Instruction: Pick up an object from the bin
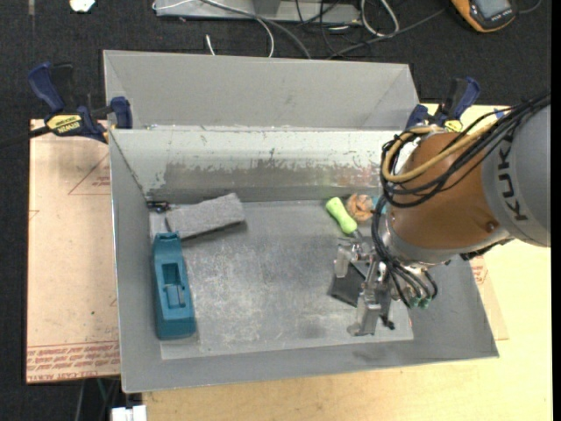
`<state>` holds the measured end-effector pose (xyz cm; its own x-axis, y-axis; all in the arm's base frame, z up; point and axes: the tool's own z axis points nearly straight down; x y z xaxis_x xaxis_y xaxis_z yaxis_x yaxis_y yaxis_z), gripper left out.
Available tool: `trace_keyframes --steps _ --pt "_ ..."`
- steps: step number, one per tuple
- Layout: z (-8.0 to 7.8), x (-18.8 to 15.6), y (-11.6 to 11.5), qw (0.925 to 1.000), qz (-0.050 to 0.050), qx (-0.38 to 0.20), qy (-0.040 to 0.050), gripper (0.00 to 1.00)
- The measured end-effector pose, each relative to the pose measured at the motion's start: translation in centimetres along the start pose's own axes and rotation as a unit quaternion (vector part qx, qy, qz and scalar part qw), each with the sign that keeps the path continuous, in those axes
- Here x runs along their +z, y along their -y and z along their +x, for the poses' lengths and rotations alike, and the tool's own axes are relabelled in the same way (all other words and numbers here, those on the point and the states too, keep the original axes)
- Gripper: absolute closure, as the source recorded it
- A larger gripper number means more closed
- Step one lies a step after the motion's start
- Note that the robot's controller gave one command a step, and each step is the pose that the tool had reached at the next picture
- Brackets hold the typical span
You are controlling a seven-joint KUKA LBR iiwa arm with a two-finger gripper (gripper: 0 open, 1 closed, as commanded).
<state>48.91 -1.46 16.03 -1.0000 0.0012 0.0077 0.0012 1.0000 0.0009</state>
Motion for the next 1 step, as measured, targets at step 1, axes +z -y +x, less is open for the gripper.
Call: trace_keyframes --steps 1 --pt "-0.17 -0.43 0.00 1.0000 0.000 0.000 0.0039 0.00"
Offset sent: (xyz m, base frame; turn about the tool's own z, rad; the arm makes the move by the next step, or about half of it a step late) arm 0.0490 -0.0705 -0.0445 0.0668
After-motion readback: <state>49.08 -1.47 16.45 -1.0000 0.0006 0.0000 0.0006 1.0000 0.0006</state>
